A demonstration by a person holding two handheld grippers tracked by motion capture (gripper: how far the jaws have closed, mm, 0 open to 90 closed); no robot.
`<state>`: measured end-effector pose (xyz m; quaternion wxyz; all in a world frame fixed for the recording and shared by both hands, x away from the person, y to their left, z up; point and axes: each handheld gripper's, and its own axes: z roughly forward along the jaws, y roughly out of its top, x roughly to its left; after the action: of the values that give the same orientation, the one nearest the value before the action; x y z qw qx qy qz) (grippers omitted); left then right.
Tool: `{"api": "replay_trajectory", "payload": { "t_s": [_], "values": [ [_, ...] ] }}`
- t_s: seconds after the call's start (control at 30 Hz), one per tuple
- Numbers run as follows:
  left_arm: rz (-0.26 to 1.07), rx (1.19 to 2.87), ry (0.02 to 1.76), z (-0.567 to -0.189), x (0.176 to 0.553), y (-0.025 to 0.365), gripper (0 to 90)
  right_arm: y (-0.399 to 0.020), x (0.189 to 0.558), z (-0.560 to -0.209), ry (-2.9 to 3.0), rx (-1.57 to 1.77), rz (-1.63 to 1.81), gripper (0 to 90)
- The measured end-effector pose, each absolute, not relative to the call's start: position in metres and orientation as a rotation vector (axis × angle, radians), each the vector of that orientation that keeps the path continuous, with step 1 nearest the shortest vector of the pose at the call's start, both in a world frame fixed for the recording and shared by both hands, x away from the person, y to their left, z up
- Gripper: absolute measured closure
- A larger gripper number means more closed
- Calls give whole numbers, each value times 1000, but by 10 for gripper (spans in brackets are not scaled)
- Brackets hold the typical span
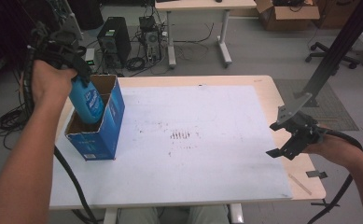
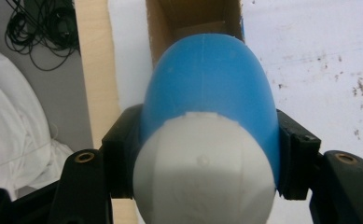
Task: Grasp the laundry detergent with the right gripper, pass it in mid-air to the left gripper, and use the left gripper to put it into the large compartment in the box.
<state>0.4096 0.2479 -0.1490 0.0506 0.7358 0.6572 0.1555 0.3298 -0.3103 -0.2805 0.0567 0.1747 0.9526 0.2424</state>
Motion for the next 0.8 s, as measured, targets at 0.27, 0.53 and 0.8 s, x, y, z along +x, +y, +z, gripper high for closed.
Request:
{"api": "replay_trajectory", "payload": {
  "t_s": [0.27,0.53,0.8],
  "values": [
    [471,2243,1994,-186,413,254,382,-314,331,-287,2895,556,723,65],
    [469,2268,1995,-215,417,257,382,-315,331,-290,2902,576,719,67],
    [445,2288,1992,-241,419,257,382,-315,332,-294,2917,593,697,66]
  ]
}}
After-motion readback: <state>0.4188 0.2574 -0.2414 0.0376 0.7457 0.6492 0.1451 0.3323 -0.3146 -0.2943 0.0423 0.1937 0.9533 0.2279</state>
